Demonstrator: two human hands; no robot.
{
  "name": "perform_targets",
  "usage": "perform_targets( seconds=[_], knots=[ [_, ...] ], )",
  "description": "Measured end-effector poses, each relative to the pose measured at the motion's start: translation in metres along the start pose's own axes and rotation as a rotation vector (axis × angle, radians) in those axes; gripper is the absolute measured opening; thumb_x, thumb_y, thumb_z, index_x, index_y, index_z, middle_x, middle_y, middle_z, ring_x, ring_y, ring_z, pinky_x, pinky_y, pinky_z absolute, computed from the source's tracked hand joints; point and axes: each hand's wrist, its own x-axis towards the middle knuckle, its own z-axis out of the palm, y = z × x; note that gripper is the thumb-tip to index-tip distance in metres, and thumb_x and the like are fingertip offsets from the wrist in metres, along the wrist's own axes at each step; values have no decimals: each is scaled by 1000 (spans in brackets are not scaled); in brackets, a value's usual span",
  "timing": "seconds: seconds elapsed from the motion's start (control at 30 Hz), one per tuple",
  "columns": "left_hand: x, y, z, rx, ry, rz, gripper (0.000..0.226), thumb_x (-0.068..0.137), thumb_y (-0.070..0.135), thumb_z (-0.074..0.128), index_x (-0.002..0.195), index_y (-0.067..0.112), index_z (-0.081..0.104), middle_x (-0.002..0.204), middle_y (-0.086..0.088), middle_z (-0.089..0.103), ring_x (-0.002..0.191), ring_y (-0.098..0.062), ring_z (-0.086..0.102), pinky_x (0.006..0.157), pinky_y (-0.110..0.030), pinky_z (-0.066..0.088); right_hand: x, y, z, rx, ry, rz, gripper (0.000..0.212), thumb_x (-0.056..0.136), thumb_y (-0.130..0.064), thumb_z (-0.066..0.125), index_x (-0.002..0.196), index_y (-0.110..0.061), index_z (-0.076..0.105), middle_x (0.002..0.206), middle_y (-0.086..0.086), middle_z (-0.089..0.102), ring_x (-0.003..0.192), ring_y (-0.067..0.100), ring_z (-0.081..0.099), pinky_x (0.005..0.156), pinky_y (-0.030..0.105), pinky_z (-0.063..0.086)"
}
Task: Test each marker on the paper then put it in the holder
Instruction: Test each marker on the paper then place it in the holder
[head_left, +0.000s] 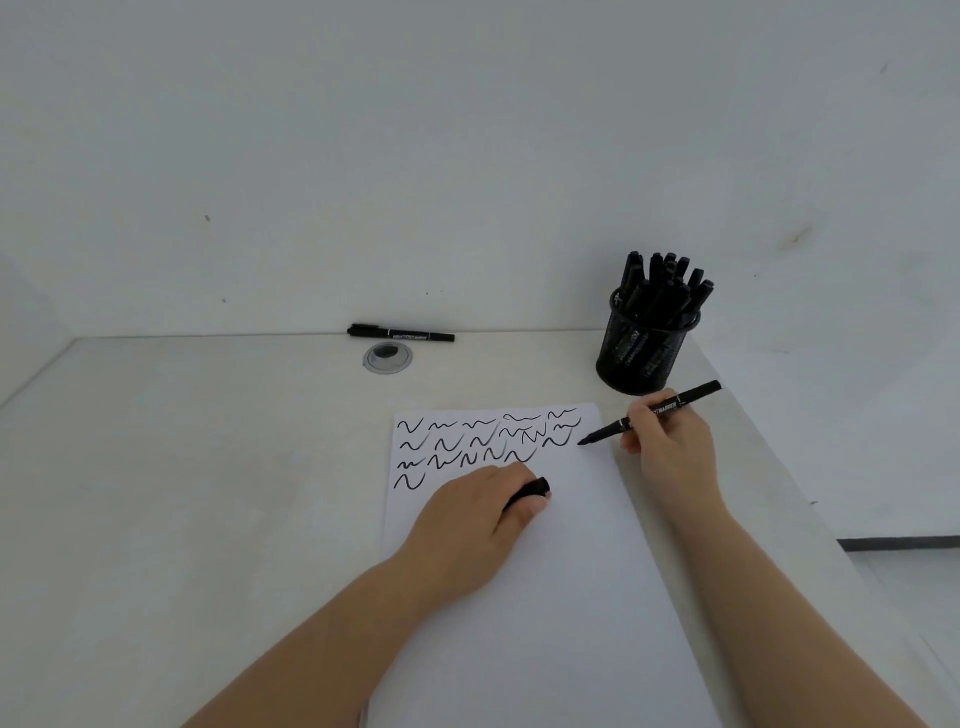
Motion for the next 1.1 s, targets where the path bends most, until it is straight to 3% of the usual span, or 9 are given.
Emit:
perform_targets(
  seconds=[0.07,0.23,0.3,0.4,0.47,0.6,0.8,1.0,1.1],
  knots=[
    [0,1,0,-10,-4,-7,26,97,38,35,106,20,52,108,4,64,97,-16,56,85,-38,43,0,0,0,-24,-3,-22,21,89,-20,51,68,-19,51,52,-5,59,48,-1,53,50,8,38],
    [0,4,-2,-25,-17,-30,22,97,36,36,104,21,51,109,5,65,97,-16,55,85,-37,42,0,5,-4,-36,25,-26,19,88,-22,48,69,-25,48,55,-5,55,51,3,49,55,19,39],
    [0,4,-3,-28,-22,-34,21,97,35,36,104,22,51,108,5,65,97,-16,55,85,-37,42,0,5,-7,-49,50,-36,19,87,-23,48,69,-28,48,58,-4,56,53,3,49,54,17,38],
    [-1,4,-3,-36,-16,-28,19,97,35,36,101,23,51,107,7,65,94,-13,56,83,-35,43,-4,-2,-7,3,43,-88,23,89,-20,53,75,-37,52,69,-5,62,62,3,57,61,14,42],
    [-1,4,-3,-44,-5,-30,19,96,35,37,99,23,51,104,9,65,91,-12,55,80,-32,42,-8,-7,-3,59,10,-116,25,89,-15,55,79,-38,56,75,-6,64,69,8,60,66,19,46],
    [-1,4,-3,-33,31,-22,18,96,36,39,91,22,48,81,11,54,73,-12,47,64,-26,34,-18,-15,-2,228,-40,-95,20,90,-10,53,83,-26,61,67,-7,64,61,6,56,57,15,44],
    [-2,6,-6,-60,6,-35,18,96,35,38,91,22,49,82,7,63,77,-16,55,70,-30,41,-33,-20,-9,559,-166,76,26,95,-10,42,72,-11,56,49,1,56,47,12,49,46,17,39],
    [-1,4,-4,-33,-8,-43,15,96,34,40,81,31,41,67,15,50,66,-7,45,58,-16,31,-39,-22,-7,540,-174,124,24,92,-4,41,71,-12,50,47,-3,53,43,11,48,43,18,37],
    [-1,5,-5,-33,-20,-38,15,96,35,39,81,32,40,69,13,52,66,-10,46,59,-21,33,-40,-23,-4,477,-203,131,23,92,-6,43,71,-13,49,46,-3,54,45,13,48,45,20,37]
  ],
)
